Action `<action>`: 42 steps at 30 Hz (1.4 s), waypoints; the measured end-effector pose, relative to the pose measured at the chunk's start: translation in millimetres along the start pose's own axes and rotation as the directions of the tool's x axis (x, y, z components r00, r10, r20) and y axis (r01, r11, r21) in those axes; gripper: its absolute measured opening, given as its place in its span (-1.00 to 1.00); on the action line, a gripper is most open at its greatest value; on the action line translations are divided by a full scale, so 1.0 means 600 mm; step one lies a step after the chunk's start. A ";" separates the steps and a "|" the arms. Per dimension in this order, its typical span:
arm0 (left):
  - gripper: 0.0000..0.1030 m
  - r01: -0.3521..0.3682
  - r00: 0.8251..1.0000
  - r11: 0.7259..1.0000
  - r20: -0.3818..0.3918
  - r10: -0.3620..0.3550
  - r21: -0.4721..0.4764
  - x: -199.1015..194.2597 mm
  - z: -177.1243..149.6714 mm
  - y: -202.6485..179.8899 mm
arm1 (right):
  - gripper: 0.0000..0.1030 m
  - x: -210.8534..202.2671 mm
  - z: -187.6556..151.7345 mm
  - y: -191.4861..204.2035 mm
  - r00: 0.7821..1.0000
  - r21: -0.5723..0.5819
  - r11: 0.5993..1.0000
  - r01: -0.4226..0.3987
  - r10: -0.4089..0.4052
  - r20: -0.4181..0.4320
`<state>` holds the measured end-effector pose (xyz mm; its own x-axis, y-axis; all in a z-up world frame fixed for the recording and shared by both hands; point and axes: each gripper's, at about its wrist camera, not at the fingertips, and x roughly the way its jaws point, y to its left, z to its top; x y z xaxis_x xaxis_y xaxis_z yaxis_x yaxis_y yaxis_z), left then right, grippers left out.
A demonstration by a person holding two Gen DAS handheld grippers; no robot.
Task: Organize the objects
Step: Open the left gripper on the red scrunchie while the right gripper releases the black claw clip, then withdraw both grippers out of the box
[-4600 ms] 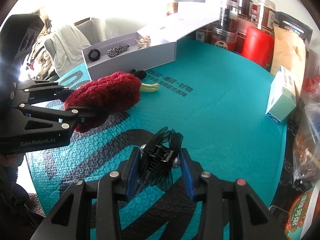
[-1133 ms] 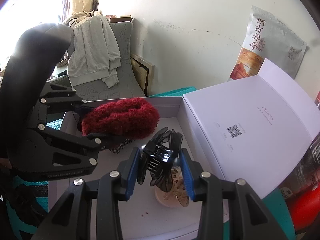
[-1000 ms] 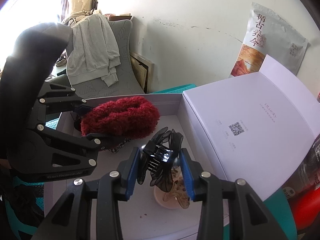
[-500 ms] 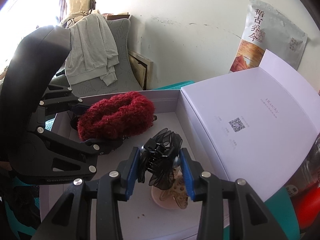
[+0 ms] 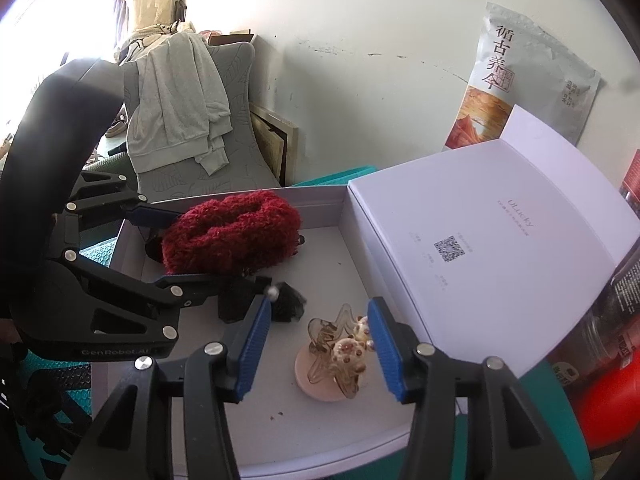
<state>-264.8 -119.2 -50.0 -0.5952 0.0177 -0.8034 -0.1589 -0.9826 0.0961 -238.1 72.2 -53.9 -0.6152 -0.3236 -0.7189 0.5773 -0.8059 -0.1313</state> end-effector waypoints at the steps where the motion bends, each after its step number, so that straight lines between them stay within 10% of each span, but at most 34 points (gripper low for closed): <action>1: 0.12 0.000 1.000 1.000 0.004 0.000 -0.001 -0.005 0.000 0.000 | -0.01 -0.002 0.001 0.000 1.000 0.000 1.000 0.001 -0.001 0.001; 42: 0.26 -0.041 0.980 0.999 0.193 0.044 -0.019 -0.355 -0.071 -0.055 | 0.02 -0.286 -0.036 0.056 0.984 0.001 0.996 0.084 -0.083 0.158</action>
<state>-99.1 -98.4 92.9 -0.7426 0.0101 -0.6696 -0.1197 -0.9858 0.1178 -101.4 111.5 50.3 -0.7382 -0.3295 -0.5886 0.5228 -0.8309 -0.1905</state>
